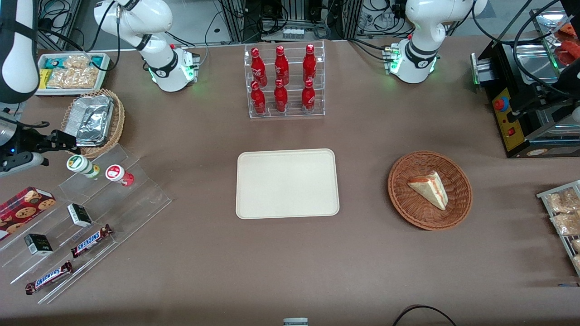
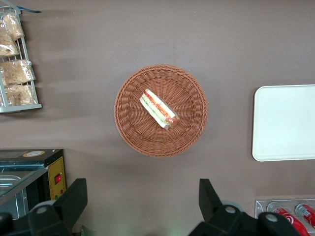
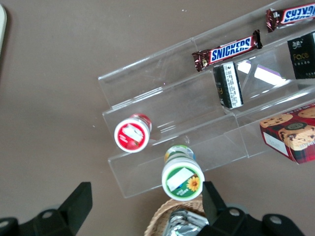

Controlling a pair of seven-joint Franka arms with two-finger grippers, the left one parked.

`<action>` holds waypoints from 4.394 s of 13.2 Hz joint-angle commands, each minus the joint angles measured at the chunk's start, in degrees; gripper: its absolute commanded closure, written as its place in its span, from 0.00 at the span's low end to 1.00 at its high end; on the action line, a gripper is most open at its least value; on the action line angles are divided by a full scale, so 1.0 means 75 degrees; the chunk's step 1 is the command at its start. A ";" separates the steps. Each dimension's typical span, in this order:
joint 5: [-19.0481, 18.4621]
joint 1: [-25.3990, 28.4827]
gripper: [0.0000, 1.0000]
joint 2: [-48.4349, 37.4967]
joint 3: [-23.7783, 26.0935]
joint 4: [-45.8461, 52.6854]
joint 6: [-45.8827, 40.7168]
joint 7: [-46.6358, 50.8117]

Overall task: Place green gum on tray
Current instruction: 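Move the right gripper down over the green-and-white gum bottle on the stand, then close the right gripper on the green-and-white gum bottle, then lift the gum bottle and carry it over the cream tray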

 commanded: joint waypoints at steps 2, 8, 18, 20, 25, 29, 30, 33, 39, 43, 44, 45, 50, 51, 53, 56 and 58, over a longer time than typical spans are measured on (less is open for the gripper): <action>-0.0141 0.0015 0.01 -0.0554 -0.0390 -0.1125 0.1197 -0.2039; -0.0141 -0.0008 0.01 -0.0695 -0.0660 -0.2111 0.2126 -0.2466; -0.0141 -0.0020 0.01 -0.0355 -0.0777 -0.2674 0.3473 -0.2935; -0.0141 0.0027 0.01 -0.0261 -0.0777 -0.2674 0.3649 -0.2924; -0.0141 0.0062 0.04 -0.0132 -0.0754 -0.2662 0.3685 -0.2818; -0.0141 0.0062 1.00 -0.0074 -0.0719 -0.2534 0.3556 -0.2795; -0.0141 0.0062 1.00 -0.0050 -0.0719 -0.2452 0.3533 -0.2806; -0.0129 0.0062 1.00 -0.0050 -0.0649 -0.1821 0.2658 -0.2806; -0.0047 0.0704 1.00 -0.0003 -0.0590 -0.0273 0.0416 -0.1907; -0.0059 0.2074 1.00 0.0079 -0.0590 0.0360 -0.0251 -0.0163; -0.0047 0.2461 1.00 0.0172 -0.0590 0.0559 -0.0473 0.0376; -0.0047 0.2778 1.00 0.0277 -0.0590 0.0746 -0.0591 0.0903; 0.0034 0.4499 1.00 0.0851 -0.0590 0.1146 -0.0546 0.3726; 0.0047 0.4863 1.00 0.1096 -0.0590 0.1332 -0.0523 0.4348; 0.0337 0.5438 1.00 0.1693 -0.0590 0.1882 -0.0511 0.5322; 0.0714 0.6072 1.00 0.2631 -0.0590 0.2692 -0.0290 0.6507; 0.0715 0.6482 1.00 0.3100 -0.0590 0.2857 0.0155 0.7257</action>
